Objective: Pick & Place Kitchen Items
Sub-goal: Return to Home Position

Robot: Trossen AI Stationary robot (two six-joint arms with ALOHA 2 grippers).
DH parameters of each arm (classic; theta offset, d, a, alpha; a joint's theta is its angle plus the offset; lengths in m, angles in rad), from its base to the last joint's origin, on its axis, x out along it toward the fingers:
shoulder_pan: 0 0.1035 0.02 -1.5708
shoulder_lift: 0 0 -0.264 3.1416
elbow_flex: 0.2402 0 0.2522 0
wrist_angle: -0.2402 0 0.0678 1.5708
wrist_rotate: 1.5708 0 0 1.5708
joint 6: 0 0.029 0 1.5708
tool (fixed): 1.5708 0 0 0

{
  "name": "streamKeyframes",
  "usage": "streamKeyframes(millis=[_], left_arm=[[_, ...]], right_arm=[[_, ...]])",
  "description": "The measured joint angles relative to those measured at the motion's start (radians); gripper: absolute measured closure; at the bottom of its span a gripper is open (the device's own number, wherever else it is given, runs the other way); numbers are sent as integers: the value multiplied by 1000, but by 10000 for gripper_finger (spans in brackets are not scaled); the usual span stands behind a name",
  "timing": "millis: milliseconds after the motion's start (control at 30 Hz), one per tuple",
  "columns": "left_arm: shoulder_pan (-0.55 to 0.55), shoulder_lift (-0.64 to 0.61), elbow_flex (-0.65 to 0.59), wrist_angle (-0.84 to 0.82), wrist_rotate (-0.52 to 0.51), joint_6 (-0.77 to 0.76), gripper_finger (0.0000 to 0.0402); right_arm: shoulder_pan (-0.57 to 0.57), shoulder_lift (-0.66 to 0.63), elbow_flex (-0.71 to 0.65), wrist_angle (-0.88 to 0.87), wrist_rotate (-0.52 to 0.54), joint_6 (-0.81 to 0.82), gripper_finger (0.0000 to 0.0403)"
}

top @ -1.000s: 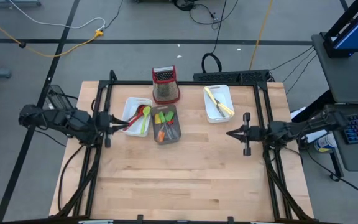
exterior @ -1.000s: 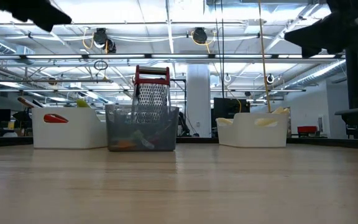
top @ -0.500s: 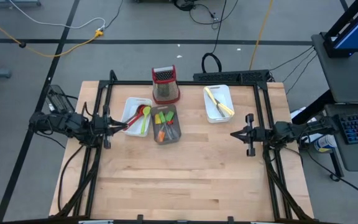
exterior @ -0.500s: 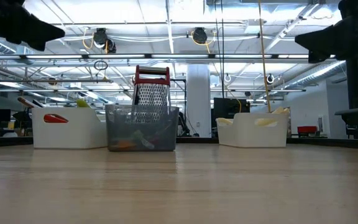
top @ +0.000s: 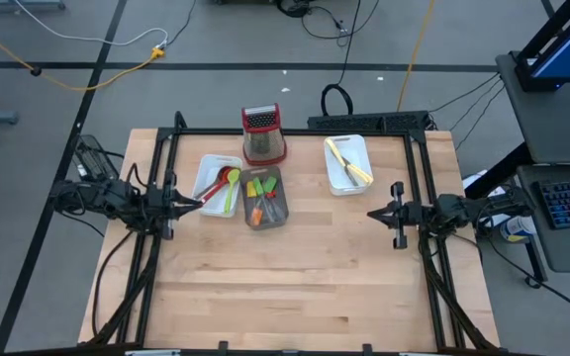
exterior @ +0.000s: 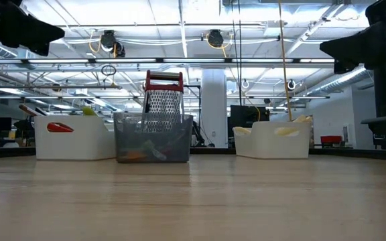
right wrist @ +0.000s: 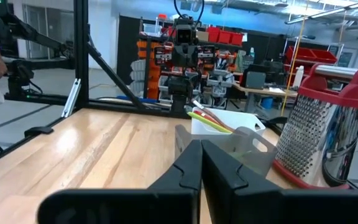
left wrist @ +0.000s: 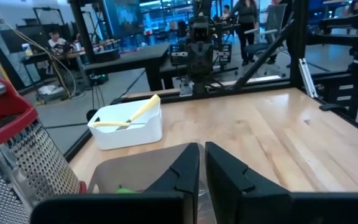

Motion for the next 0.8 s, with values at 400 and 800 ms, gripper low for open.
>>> streamKeyframes(millis=[400,800], left_arm=[[0,1,-102,188,129,21,369],[0,1,-256,372,139,23,369]], right_arm=[[0,0,-3,6,3,-142,403],[0,8,-4,3,3,-211,398]])
